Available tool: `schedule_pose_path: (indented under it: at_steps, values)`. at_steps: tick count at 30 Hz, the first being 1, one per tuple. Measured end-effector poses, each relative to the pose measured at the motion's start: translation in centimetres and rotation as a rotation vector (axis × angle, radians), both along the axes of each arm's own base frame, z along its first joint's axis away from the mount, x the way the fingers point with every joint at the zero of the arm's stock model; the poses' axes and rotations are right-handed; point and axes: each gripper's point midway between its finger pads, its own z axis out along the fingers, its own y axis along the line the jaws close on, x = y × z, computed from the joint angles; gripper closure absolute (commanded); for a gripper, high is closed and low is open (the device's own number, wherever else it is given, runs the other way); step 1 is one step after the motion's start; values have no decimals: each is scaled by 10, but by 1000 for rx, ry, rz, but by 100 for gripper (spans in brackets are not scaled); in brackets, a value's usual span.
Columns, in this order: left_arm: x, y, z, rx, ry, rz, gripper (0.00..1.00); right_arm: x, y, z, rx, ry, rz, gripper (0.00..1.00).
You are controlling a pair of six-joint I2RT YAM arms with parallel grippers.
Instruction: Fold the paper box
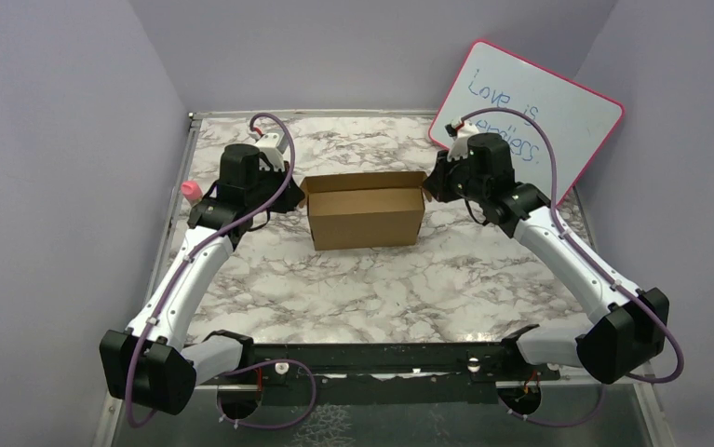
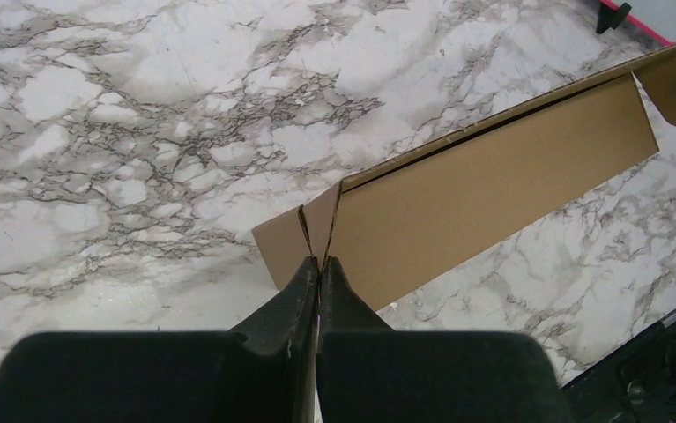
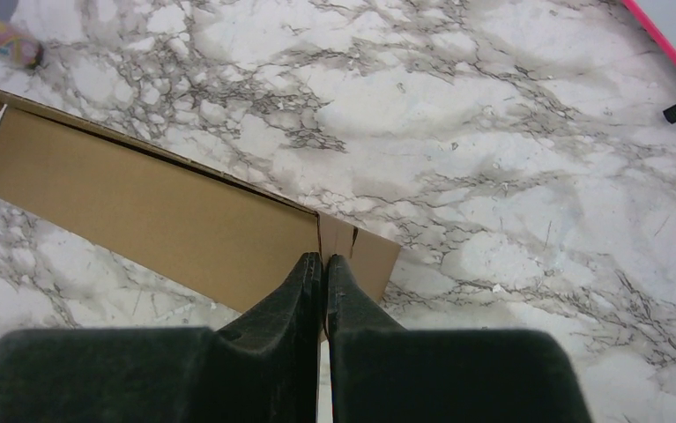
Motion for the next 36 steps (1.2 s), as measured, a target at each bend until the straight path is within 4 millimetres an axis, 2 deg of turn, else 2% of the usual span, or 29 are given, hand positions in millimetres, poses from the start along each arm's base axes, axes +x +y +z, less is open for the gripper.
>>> schedule_pose_path:
  at_steps: [16,36]
  values:
    - [4,-7,-4,9,21,115,100,2,4,1,-2,61,-185,93]
    - [5,-9,-4,0,26,133,100,6,6,-4,9,21,-264,92]
